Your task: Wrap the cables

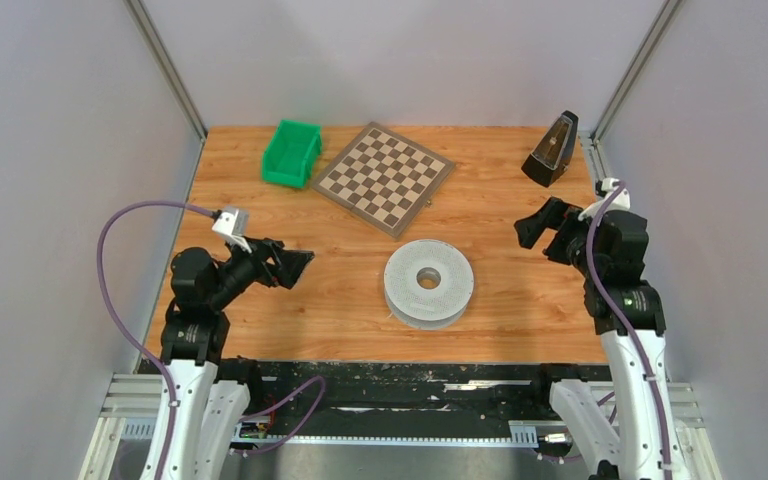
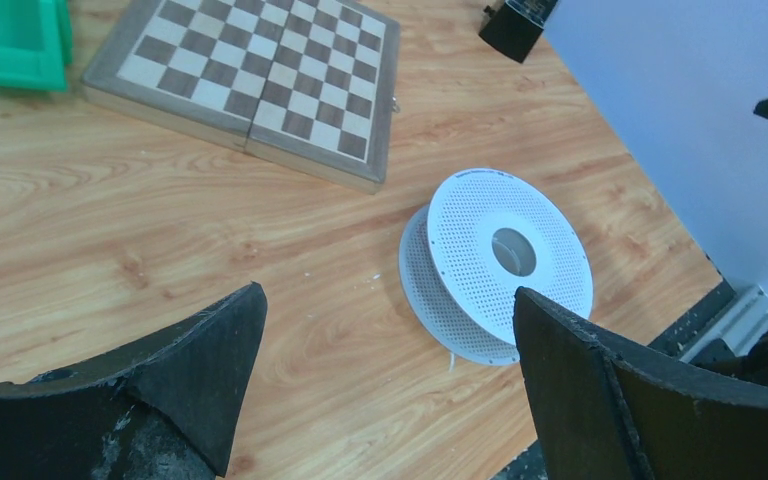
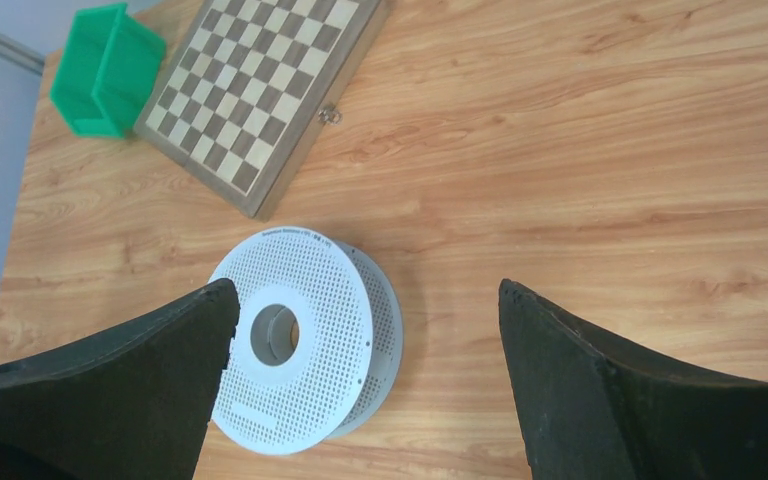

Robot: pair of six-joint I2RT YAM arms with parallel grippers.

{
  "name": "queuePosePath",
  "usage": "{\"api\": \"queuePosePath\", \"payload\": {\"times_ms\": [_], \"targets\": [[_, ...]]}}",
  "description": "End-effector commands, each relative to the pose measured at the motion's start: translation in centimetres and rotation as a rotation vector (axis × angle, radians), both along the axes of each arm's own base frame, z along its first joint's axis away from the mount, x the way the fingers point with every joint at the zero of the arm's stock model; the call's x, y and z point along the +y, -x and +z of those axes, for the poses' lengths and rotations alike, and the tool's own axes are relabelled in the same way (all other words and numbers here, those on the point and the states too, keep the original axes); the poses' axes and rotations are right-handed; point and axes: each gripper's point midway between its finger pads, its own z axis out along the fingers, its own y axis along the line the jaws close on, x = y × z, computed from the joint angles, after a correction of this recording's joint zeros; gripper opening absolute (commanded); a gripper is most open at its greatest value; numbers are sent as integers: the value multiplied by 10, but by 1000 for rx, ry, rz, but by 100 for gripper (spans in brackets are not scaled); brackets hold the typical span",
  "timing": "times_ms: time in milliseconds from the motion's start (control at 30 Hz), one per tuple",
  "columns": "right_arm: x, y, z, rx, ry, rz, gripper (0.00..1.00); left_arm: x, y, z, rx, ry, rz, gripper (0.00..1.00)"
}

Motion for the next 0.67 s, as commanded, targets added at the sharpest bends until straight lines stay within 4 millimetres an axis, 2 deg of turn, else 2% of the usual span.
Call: {"api": "queuePosePath", "payload": {"times_ms": [0, 67, 200, 300, 633], "targets": [[15, 23, -15, 13, -2, 104, 100, 12, -2, 25, -101, -28, 54, 100], [14, 29, -10, -22, 22, 115, 100, 16, -2, 28, -120, -32, 71, 100], [14, 41, 23, -134, 36, 115, 100, 18, 3, 36, -177, -31, 85, 100], [17, 48, 40, -192, 35, 128, 100, 16, 3, 38, -188, -31, 70, 100], [30, 59, 57, -227, -21, 187, 100, 13, 7, 41, -203, -22, 50, 100]]}}
